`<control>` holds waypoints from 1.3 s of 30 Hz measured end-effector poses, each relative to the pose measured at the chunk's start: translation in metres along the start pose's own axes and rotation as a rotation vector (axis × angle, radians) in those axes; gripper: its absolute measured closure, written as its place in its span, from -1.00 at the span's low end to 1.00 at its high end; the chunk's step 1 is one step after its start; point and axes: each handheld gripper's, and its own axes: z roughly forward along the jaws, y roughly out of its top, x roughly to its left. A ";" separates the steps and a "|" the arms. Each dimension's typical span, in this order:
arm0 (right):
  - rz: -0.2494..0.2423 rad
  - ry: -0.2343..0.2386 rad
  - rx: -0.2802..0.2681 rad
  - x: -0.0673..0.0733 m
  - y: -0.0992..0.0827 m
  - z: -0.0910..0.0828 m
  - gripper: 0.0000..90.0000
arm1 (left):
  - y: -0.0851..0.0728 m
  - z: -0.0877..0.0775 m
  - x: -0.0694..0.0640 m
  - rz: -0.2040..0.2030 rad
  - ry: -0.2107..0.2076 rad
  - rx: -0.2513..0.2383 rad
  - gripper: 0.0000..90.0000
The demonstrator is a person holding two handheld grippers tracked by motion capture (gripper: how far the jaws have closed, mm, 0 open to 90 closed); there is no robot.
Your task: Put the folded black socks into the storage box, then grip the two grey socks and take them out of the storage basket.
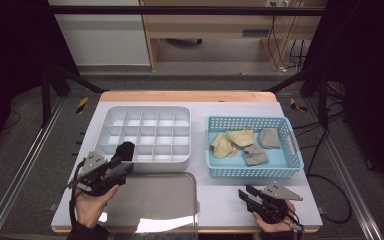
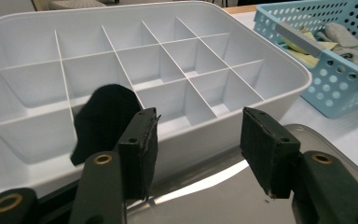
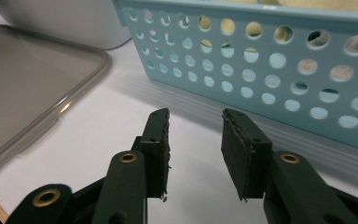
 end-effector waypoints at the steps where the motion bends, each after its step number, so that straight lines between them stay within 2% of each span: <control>1: 0.003 0.003 -0.005 0.000 0.000 -0.001 0.34 | -0.005 -0.001 -0.002 -0.001 -0.001 -0.001 0.00; 3: 0.001 -0.002 -0.019 -0.001 0.002 -0.003 0.31 | -0.011 -0.002 -0.005 -0.007 -0.015 0.005 -0.01; 8: 0.004 -0.009 -0.034 -0.002 0.004 -0.007 0.29 | -0.026 -0.001 -0.008 -0.009 -0.019 0.031 -0.08; 18: 0.009 -0.015 -0.070 -0.004 0.015 -0.015 0.26 | -0.055 -0.001 -0.003 -0.051 -0.044 0.083 -0.16; 24: 0.014 -0.024 -0.090 -0.004 0.022 -0.021 0.22 | -0.064 0.000 0.004 -0.033 -0.015 0.113 -0.16; 26: 0.011 -0.025 -0.097 -0.005 0.023 -0.022 0.22 | -0.065 0.001 0.007 -0.051 -0.014 0.121 -0.16; 35: 0.010 -0.039 -0.106 -0.008 0.032 -0.024 0.20 | -0.066 0.002 0.012 -0.060 -0.007 0.123 -0.16; 39: 0.012 -0.050 -0.128 -0.011 0.042 -0.029 0.21 | -0.066 0.002 0.014 -0.070 -0.004 0.119 -0.16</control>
